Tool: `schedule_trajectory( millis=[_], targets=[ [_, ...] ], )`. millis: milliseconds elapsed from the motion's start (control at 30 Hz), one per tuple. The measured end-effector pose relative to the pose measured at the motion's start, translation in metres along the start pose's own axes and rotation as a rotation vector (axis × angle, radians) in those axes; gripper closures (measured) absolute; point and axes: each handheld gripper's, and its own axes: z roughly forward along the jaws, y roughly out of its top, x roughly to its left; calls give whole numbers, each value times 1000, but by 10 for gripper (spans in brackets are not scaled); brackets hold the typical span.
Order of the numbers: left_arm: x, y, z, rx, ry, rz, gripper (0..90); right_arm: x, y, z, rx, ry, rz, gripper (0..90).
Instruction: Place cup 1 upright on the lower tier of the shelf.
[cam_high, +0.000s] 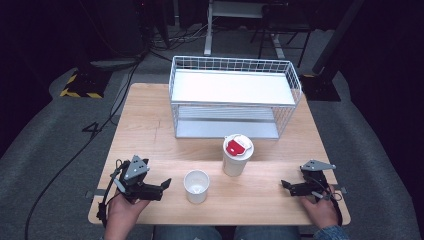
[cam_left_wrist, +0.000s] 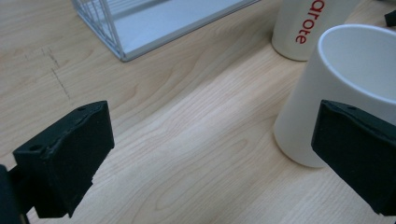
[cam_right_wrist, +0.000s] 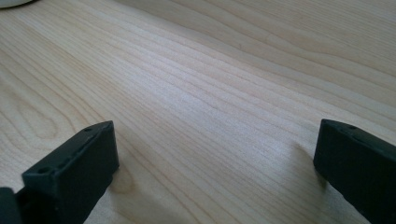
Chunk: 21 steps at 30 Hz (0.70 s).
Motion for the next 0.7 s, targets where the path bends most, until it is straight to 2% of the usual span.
schedule_trajectory(
  millis=[33, 100, 200, 333, 433, 467, 567, 700],
  targets=[
    [-4, 4, -3, 4, 12, 26, 0, 0, 0, 0, 0, -2, 0, 2],
    [-8, 5, -3, 3, 12, 23, 0, 0, 0, 0, 1, -2, 0, 2],
    [-17, 11, -5, 10, -1, 57, 0, 0, 0, 0, 1, -2, 0, 2],
    [-23, 14, -6, 7, -14, 74, 0, 0, 0, 0, 0, -2, 0, 2],
    [-25, 15, -6, 8, -45, 83, 0, 0, 0, 0, 1, -2, 0, 2],
    [-27, 16, -5, 2, -70, 81, 0, 0, 0, 0, 0, -2, -1, 2],
    [-30, 16, -3, 1, -86, 85, 0, 0, 0, 0, 0, -2, 0, 2],
    [-38, 17, 5, -2, -137, 90, 0, 0, 0, 0, 1, -2, 0, 2]
  ],
)
